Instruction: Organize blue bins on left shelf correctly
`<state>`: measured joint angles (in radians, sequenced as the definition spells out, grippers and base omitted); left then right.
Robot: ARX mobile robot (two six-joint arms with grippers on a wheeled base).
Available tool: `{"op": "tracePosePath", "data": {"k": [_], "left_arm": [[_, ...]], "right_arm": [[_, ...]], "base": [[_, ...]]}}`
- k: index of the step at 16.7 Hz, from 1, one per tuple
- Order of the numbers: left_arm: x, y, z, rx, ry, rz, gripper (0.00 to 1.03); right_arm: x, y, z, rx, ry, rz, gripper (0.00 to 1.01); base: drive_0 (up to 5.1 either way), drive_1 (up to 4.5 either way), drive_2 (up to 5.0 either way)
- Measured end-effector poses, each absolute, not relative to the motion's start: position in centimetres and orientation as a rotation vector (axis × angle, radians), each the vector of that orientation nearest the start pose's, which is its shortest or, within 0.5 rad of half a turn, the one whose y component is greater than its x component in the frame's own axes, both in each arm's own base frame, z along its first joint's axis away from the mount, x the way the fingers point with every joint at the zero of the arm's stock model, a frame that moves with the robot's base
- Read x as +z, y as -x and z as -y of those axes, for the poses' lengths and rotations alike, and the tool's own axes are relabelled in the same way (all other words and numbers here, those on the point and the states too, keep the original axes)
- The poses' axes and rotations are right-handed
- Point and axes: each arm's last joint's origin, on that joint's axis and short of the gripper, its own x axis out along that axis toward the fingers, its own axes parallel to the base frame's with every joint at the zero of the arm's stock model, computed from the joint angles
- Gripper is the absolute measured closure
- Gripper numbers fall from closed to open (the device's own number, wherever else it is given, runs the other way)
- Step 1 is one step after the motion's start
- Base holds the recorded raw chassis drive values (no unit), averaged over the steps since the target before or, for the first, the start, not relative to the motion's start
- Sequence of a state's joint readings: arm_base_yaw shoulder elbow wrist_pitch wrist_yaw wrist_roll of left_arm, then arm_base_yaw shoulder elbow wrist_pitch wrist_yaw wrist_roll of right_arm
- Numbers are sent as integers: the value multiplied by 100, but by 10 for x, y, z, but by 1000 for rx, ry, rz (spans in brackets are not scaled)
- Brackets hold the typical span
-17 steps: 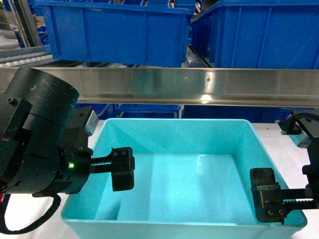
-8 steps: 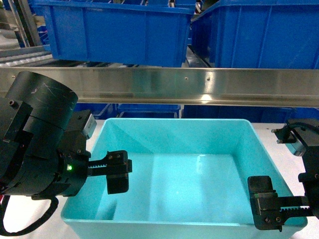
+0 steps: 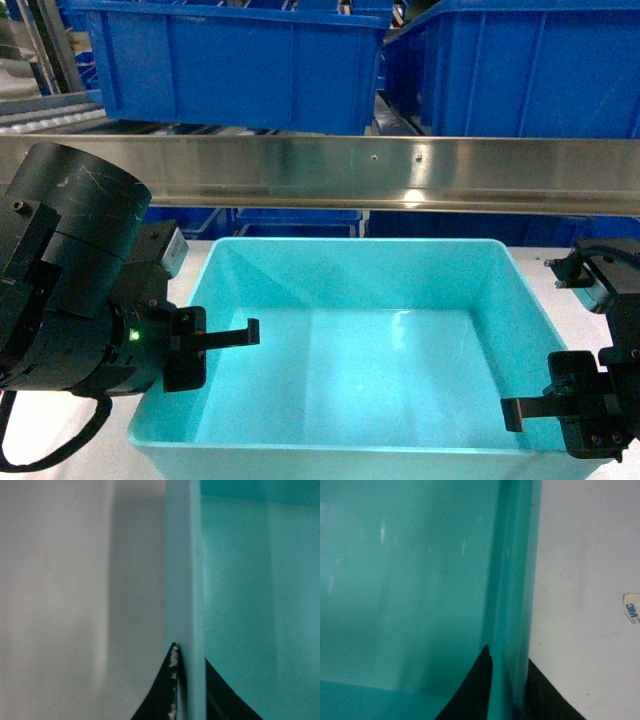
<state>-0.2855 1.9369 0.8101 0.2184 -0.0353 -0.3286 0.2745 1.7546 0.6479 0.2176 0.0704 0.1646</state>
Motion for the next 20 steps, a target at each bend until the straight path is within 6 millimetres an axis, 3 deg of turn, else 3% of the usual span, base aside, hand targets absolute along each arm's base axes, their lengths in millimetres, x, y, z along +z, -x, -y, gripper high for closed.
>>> {"op": "tracePosePath", "data": {"k": [2, 4, 6, 10, 12, 17, 20], "left_arm": [[78, -320, 92, -78, 144, -922, 101], [80, -320, 92, -76, 133, -921, 101], [90, -319, 92, -79, 135, -900, 101], [132, -315, 88, -80, 154, -795, 101], [145, -314, 87, -82, 162, -756, 101], [145, -313, 87, -84, 161, -765, 101], [144, -313, 88, -88, 161, -765, 101]], "right_arm": [[96, -282, -77, 116, -11, -892, 99], [100, -281, -77, 115, -24, -896, 99], [116, -278, -77, 121, -35, -867, 99], [166, -277, -85, 162, -35, -746, 99], [177, -276, -85, 174, -40, -682, 99], [178, -274, -84, 175, -34, -681, 99], [178, -274, -83, 173, -34, -682, 99]], "base": [[0, 0, 0], [0, 0, 0], [0, 0, 0], [0, 0, 0], [0, 0, 0], [0, 0, 0], [-424, 18, 404]]}}
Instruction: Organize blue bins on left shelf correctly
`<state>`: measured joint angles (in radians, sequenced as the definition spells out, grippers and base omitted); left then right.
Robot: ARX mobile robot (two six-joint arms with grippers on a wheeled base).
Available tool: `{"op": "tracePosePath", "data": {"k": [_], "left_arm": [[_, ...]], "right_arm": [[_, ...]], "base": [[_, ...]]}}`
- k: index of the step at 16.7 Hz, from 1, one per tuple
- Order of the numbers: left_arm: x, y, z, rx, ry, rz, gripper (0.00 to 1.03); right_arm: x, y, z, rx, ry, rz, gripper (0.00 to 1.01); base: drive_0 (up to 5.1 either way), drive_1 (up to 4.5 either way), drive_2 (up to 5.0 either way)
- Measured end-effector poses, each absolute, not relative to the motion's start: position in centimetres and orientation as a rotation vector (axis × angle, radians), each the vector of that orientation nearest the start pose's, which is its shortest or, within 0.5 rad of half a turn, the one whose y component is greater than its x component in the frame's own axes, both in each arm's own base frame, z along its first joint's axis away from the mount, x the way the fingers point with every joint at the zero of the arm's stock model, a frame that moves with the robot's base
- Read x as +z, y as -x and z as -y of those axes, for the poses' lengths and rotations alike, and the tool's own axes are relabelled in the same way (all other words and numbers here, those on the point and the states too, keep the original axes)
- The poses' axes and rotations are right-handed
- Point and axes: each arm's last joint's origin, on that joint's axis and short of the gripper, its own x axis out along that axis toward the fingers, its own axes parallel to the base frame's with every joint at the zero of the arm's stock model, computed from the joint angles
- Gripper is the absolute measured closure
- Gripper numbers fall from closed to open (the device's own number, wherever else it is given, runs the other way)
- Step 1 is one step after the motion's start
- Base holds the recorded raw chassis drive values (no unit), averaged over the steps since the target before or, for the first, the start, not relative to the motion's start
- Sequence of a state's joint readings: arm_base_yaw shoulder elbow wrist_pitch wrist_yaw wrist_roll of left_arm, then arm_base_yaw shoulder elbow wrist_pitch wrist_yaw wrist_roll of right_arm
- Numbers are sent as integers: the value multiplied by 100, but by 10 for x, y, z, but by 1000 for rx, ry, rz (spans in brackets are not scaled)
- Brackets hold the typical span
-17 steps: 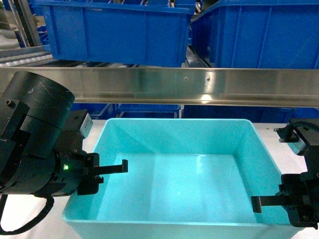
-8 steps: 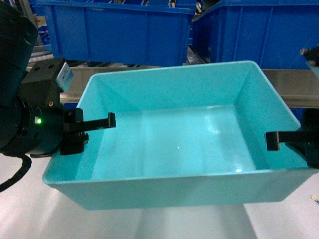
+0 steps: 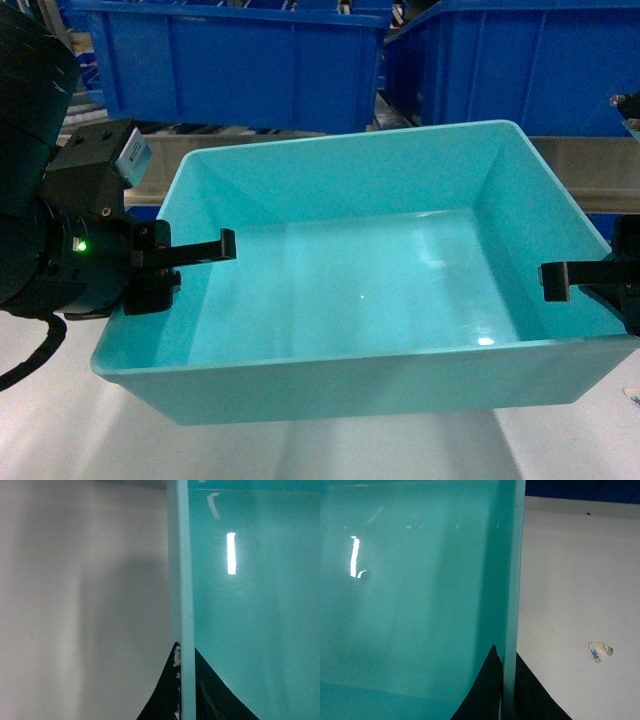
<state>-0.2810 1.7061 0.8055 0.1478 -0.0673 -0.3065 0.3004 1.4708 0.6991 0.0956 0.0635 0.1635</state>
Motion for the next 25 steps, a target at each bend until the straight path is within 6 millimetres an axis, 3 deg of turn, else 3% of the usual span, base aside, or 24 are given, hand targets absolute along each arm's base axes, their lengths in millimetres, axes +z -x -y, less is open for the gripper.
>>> {"op": "tracePosePath", "data": {"k": [16, 25], "left_arm": [[144, -313, 88, -86, 161, -767, 101], [144, -313, 88, -86, 161, -765, 101]], "right_arm": [[178, -274, -83, 174, -34, -681, 99], [178, -274, -83, 174, -34, -681, 99]], "base": [[-465, 96, 382], [-499, 228, 247]]}}
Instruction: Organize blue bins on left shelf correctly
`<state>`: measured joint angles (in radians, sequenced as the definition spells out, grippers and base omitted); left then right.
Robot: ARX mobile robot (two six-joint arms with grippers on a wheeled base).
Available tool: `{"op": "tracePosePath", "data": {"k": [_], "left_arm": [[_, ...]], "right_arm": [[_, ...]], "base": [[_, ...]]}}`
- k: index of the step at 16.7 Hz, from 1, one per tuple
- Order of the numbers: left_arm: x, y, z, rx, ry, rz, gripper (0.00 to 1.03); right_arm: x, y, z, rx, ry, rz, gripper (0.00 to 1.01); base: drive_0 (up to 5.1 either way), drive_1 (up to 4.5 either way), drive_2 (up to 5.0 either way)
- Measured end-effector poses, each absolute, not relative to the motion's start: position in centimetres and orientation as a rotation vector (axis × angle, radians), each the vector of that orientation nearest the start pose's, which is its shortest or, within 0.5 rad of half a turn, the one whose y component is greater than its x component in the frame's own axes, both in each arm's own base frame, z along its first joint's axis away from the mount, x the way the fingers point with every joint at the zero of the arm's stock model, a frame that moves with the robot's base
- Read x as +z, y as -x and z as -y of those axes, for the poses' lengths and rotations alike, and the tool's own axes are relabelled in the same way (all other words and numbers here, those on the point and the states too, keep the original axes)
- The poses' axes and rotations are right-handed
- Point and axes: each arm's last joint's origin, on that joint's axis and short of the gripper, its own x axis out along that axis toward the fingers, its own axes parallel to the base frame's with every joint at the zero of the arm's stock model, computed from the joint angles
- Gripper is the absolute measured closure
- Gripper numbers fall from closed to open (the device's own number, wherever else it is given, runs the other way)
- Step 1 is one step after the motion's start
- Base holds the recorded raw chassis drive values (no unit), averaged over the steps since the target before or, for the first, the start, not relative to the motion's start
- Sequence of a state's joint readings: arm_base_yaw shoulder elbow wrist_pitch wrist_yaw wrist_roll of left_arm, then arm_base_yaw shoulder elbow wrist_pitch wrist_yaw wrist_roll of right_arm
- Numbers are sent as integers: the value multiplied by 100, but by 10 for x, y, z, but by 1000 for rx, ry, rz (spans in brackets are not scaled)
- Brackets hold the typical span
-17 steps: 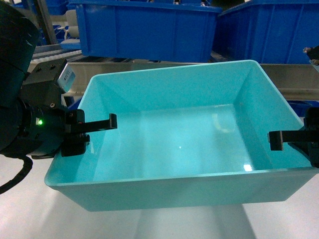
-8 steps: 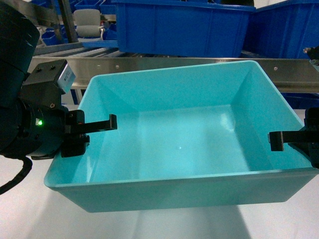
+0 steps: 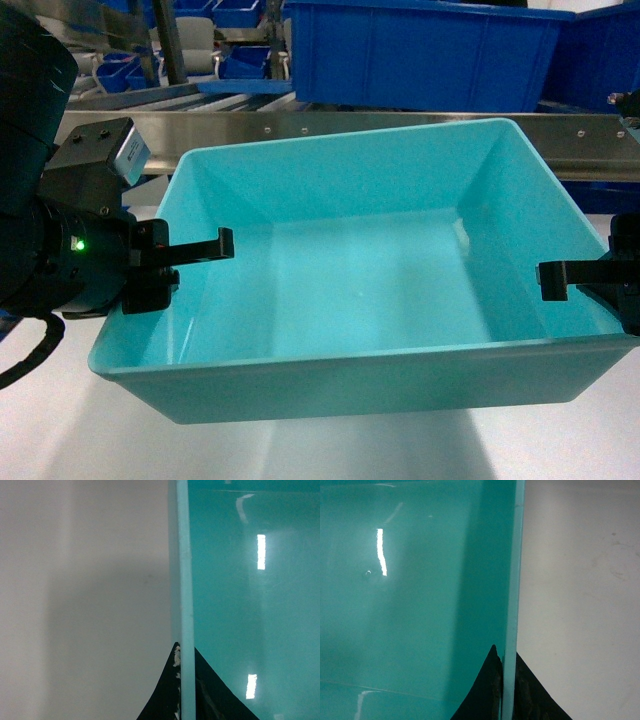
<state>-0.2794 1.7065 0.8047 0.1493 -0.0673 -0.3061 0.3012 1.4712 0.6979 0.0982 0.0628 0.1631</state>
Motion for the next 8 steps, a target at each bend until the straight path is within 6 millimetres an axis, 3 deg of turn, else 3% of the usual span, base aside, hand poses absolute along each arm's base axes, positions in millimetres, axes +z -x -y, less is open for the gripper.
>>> {"op": "tracePosePath", "data": {"k": [8], "left_arm": [[144, -313, 88, -86, 161, -768, 101]], "right_arm": [[178, -274, -83, 174, -34, -683, 99]], "base": [[-498, 245, 245]]}}
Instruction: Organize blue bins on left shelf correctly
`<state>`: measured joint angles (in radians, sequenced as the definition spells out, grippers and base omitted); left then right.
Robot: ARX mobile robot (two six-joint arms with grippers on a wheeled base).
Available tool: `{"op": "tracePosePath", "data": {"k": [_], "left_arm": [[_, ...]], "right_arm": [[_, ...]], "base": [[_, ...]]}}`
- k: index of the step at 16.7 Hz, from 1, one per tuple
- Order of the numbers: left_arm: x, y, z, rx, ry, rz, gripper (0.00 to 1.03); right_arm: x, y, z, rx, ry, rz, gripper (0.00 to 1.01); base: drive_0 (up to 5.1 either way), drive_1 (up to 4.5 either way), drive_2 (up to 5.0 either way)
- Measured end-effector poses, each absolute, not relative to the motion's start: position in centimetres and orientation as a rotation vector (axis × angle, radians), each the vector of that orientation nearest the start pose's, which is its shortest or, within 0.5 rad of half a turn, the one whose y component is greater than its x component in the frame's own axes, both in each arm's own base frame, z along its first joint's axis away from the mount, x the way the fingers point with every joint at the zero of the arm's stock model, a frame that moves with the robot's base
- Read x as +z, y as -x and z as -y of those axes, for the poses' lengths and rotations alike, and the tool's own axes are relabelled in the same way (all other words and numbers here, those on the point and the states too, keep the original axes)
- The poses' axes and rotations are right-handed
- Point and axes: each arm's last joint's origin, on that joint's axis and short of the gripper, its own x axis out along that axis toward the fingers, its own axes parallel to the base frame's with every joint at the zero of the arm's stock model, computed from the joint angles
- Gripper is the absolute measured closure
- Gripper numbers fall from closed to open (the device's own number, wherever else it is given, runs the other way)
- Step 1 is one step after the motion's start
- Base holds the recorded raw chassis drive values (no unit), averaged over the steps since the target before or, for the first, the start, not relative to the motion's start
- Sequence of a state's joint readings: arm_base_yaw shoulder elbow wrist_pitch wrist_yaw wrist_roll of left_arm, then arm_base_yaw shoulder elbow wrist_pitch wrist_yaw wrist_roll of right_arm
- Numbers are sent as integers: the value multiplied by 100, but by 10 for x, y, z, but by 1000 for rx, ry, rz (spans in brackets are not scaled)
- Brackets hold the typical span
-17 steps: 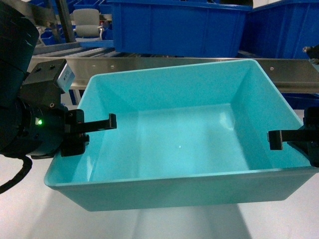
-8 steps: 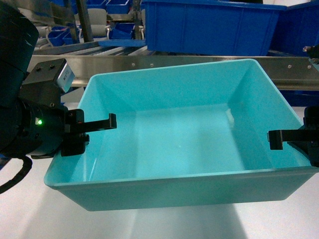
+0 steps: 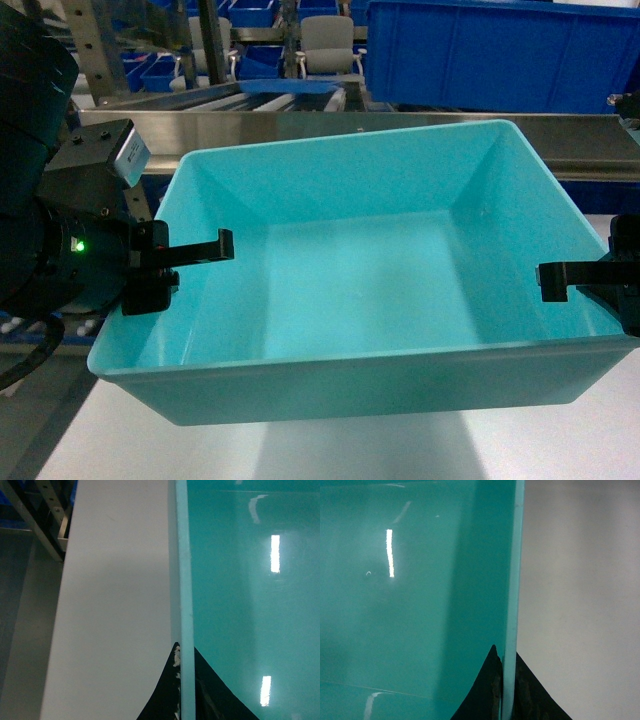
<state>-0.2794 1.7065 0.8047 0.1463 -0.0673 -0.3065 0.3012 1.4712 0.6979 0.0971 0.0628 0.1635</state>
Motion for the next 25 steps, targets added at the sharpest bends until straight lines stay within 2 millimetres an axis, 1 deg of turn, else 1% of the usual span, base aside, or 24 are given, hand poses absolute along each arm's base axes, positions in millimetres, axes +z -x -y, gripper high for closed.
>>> {"op": "tracePosePath", "data": {"k": [25], "left_arm": [[144, -313, 88, -86, 161, -766, 101]], "right_arm": [[178, -274, -83, 174, -34, -682, 99]], "base": [[-497, 247, 247]]}}
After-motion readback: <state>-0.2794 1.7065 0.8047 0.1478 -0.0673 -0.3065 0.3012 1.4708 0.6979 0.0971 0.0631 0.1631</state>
